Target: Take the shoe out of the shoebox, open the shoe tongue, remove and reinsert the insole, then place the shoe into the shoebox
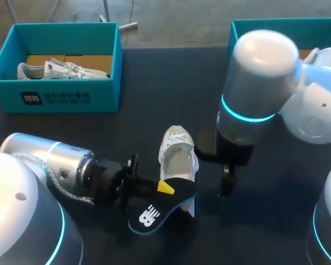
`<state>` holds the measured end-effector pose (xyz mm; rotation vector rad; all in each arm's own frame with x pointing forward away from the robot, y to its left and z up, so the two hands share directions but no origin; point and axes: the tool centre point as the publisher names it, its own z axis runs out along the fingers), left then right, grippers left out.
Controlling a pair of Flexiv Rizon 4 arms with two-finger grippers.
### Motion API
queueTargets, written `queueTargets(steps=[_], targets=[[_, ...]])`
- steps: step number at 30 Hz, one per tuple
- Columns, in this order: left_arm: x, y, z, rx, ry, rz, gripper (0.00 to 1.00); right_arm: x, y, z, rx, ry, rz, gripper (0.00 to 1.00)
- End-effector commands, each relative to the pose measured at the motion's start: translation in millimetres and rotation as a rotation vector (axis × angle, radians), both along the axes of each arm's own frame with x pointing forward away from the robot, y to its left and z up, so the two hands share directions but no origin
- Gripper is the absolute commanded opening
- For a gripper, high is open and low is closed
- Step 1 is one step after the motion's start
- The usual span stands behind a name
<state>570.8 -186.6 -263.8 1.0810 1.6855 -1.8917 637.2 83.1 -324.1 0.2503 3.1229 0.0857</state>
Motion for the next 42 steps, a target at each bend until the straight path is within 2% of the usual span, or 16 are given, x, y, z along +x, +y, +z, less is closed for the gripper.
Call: queueTargets(steps=[1, 15, 30, 42], targets=[[-1.6, -0.7, -1.5, -0.013, 0.01, 0.009, 0.0, 2.2, 15.8, -21.5, -0.021, -0.015, 0.008, 1.0], [0.4, 5.4, 8.1, -0.007, 0.039, 0.052, 0.0, 0.8, 21.4, -29.0, -0.025, -0.037, 0.017, 1.0], [16.7, -12.7, -12.5, 0.0, 0.127, 0.068, 0.0, 0.8, 21.4, -29.0, -0.025, -0.037, 0.017, 1.0], [34.0, -29.0, -26.5, 0.024, 0.129, 0.102, 0.0, 0.8, 21.4, -29.0, -0.025, -0.037, 0.017, 1.0]])
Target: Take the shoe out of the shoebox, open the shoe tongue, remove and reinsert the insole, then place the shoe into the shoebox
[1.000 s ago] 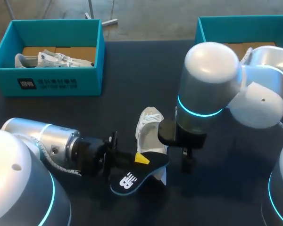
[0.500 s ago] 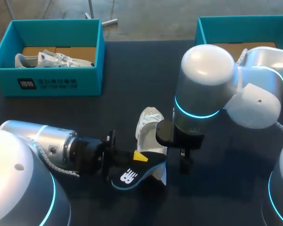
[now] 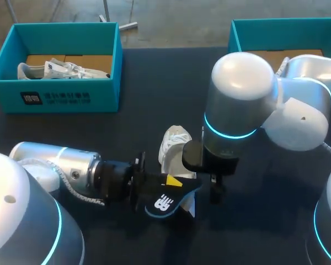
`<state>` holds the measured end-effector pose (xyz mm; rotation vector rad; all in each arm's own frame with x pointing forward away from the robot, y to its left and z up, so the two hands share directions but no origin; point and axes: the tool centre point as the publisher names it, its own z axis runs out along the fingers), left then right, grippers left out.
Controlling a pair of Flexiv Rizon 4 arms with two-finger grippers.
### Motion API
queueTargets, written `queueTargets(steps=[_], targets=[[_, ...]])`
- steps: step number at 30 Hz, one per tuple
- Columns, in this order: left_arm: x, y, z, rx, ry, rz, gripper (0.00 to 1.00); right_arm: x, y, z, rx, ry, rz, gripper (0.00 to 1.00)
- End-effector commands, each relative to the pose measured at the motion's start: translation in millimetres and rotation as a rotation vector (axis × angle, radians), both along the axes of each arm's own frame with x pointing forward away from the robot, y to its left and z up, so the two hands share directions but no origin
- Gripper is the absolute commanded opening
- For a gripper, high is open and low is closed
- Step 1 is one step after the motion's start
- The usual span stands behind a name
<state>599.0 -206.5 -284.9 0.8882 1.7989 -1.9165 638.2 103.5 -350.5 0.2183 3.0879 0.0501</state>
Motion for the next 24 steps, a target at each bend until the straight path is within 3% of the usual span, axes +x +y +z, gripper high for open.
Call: queueTargets(steps=[1, 10, 24], targets=[[7.1, -9.5, -6.0, 0.001, 0.005, 0.006, 0.0, -0.1, 1.0, -2.5, 0.0, -0.001, -0.001, 1.0], [16.7, -7.8, -10.4, 0.014, 0.003, 0.033, 0.0, -0.1, 1.0, -2.5, 0.0, -0.001, -0.001, 1.0], [16.1, -3.1, -5.7, 0.008, 0.003, 0.023, 0.0, -0.1, 1.0, -2.5, 0.0, -0.001, -0.001, 1.0]])
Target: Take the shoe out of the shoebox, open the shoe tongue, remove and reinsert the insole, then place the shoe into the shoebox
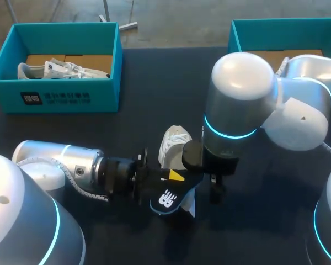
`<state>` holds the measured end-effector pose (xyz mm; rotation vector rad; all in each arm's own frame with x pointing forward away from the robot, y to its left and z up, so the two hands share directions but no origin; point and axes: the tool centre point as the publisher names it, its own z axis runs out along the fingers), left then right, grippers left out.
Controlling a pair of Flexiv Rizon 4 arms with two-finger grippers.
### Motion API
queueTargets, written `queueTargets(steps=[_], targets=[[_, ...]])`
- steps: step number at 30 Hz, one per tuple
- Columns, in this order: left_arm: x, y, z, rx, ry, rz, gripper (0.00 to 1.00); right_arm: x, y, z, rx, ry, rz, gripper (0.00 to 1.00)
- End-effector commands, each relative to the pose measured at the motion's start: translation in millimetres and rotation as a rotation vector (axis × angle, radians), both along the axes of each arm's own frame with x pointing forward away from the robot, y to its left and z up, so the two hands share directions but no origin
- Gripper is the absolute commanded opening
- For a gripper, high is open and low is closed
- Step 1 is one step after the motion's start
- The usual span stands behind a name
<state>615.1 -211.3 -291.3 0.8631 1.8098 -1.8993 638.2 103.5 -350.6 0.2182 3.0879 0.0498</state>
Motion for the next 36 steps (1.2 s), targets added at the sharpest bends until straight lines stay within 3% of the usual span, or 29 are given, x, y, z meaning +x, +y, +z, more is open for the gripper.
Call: queueTargets(steps=[1, 6, 7, 11, 36], targets=[[0.0, 1.7, 0.6, 0.002, 0.001, -0.001, 0.0, -0.2, 0.9, -2.4, 0.001, -0.001, -0.001, 1.0], [0.0, 1.7, 0.6, 0.002, 0.001, -0.001, 0.0, -0.2, 0.9, -2.4, 0.001, -0.001, -0.001, 1.0], [-12.9, 12.6, 9.8, 0.007, 0.004, -0.015, 0.0, -0.2, 0.9, -2.4, 0.001, -0.001, -0.001, 1.0], [-17.0, 16.4, 11.8, 0.006, 0.006, -0.016, 0.0, -0.2, 0.9, -2.4, 0.001, -0.001, -0.001, 1.0], [-19.0, 32.3, 13.5, 0.023, 0.007, 0.016, 0.0, -0.2, 0.9, -2.4, 0.001, -0.001, -0.001, 1.0]])
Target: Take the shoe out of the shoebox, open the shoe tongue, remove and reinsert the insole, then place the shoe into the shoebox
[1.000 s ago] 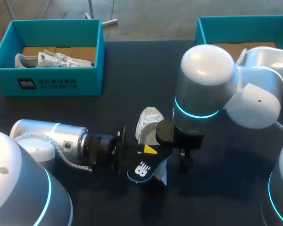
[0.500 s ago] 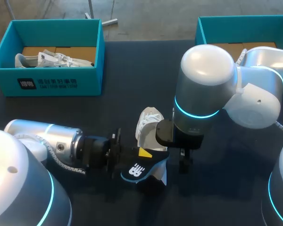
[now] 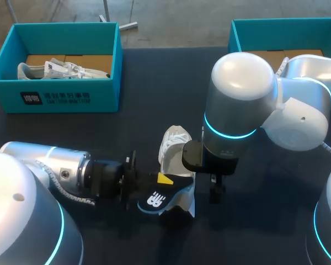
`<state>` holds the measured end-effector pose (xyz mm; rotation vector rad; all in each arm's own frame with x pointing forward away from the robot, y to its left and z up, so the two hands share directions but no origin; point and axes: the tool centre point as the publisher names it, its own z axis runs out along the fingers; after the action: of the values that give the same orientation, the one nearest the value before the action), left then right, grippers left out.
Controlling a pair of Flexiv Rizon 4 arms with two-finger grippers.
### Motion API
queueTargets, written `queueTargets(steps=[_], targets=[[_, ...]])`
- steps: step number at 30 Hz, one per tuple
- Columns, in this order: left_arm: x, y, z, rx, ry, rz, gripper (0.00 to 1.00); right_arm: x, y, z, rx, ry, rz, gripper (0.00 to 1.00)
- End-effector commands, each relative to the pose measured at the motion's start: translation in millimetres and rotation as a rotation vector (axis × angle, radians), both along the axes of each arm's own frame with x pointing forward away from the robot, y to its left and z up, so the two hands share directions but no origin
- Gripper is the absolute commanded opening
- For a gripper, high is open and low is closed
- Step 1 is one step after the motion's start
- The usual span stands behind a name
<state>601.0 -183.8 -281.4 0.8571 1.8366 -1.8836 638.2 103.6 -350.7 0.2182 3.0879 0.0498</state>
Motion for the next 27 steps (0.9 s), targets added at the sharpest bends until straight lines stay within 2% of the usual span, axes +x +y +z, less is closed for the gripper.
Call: queueTargets(steps=[1, 11, 20, 27], targets=[[-5.8, 5.3, 4.1, 0.001, 0.002, 0.008, 0.0, -0.2, 0.9, -2.3, 0.001, -0.001, -0.001, 1.0], [-12.1, 6.9, 5.0, -0.004, 0.006, -0.001, 0.0, -0.2, 0.9, -2.3, 0.001, -0.001, -0.001, 1.0], [-2.2, 3.6, -6.8, 0.001, 0.039, 0.02, 0.0, -0.2, 0.9, -2.3, 0.001, -0.001, -0.001, 1.0], [-2.9, -0.3, -9.6, 0.001, 0.048, 0.031, 0.0, -0.2, 0.9, -2.3, 0.001, -0.001, -0.001, 1.0]])
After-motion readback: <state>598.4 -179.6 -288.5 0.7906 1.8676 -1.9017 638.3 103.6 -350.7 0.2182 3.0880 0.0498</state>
